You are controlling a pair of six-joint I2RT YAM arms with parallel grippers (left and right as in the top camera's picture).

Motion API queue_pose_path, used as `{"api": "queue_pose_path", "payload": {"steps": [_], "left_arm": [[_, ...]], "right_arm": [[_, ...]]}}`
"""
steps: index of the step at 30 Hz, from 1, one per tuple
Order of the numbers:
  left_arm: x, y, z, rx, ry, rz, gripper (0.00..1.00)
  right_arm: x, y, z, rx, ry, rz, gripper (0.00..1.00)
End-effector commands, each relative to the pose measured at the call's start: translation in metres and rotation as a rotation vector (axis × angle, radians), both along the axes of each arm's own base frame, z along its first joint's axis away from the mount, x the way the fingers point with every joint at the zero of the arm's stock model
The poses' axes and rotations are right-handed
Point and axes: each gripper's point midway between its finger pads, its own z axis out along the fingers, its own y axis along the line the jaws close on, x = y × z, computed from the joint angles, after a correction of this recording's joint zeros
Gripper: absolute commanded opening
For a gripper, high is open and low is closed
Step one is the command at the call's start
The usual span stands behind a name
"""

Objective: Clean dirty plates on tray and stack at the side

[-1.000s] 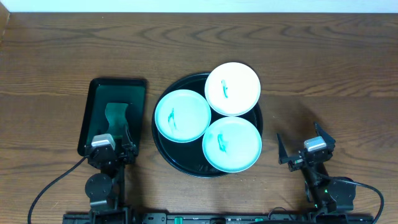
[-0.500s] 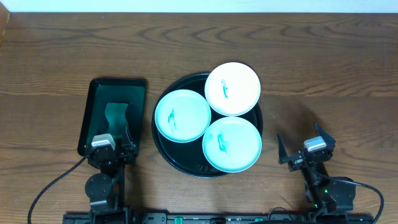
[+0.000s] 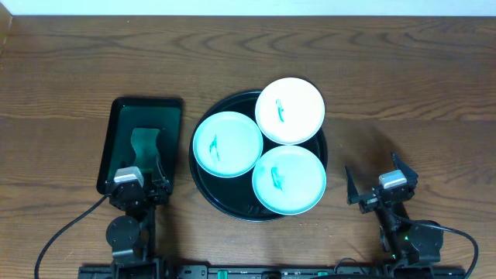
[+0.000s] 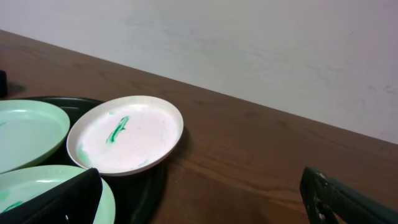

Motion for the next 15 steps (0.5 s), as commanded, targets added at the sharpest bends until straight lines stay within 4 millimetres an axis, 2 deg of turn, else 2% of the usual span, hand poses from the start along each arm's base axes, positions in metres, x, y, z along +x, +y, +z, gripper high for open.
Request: {"api": "queue_pose_path", "payload": {"steps": [1,15], "left_arm": [[-0.0016,0.0009,-0.0158,-0.011,0.056,0.007,0.74],[-0.0015,0.0010,-0.0156,-0.010,0.056,0.008,0.74]], "right_arm": [[0.0009,-0.0030,-0.0029,-0.006,0.007,-0.010,0.99],[0.0023,-0.0087,-0.0031,-0.009,0.008,-0.043,0.99]]}}
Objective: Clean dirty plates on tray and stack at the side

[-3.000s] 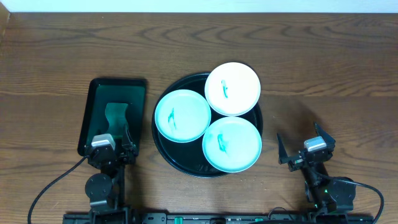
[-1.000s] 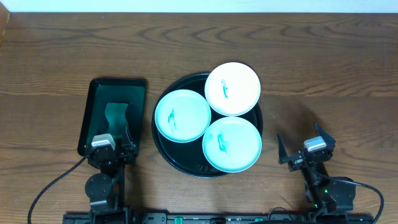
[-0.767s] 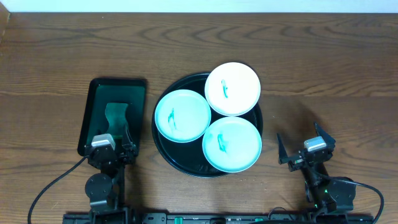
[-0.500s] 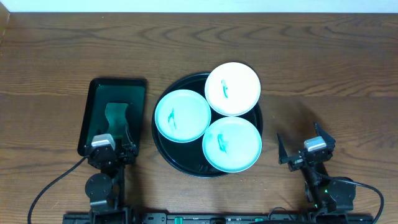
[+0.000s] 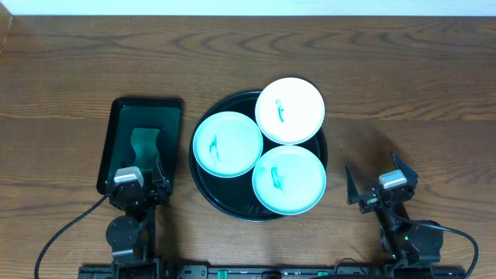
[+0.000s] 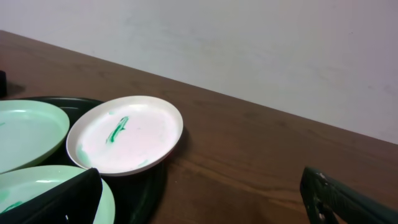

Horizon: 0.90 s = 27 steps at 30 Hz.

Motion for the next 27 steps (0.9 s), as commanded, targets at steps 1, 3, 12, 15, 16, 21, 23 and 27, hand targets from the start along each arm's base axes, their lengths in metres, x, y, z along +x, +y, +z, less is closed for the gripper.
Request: {"api": "queue_pose_path", "payload": {"steps": [1,3,12,15,16,21,23,27], "left_arm": [[-0.001,0.002,-0.016,-0.010,0.056,0.012,0.73],[-0.001,0.002,-0.014,-0.010,0.053,0.011,0.74],[-0.002,0.000,0.028,-0.012,0.064,0.004,0.74],[0.000,0.000,0.042,-0.024,0.159,0.003,0.73],[0.001,0.000,0.048,-0.028,0.185,0.003,0.74],[0.022,-0.008,0.102,-0.058,0.294,-0.057,0.74],[0.030,-0.011,0.123,-0.073,0.349,-0.080,0.74],[0.038,-0.018,0.146,-0.119,0.518,-0.121,0.74]], "right_arm": [[0.003,-0.010,-0.003,-0.010,0.005,-0.053,0.99],[0.002,-0.007,0.003,-0.006,-0.016,-0.034,0.99],[0.001,-0.008,0.025,0.075,-0.040,-0.041,0.99],[0.000,-0.006,0.048,0.074,-0.055,-0.030,0.99],[0.000,-0.003,0.059,0.059,-0.063,-0.013,0.99],[0.017,0.007,0.105,0.036,-0.008,0.046,0.99],[0.029,0.016,0.116,0.040,0.076,0.095,0.99],[0.063,0.019,0.135,0.047,0.316,0.106,0.99]]}}
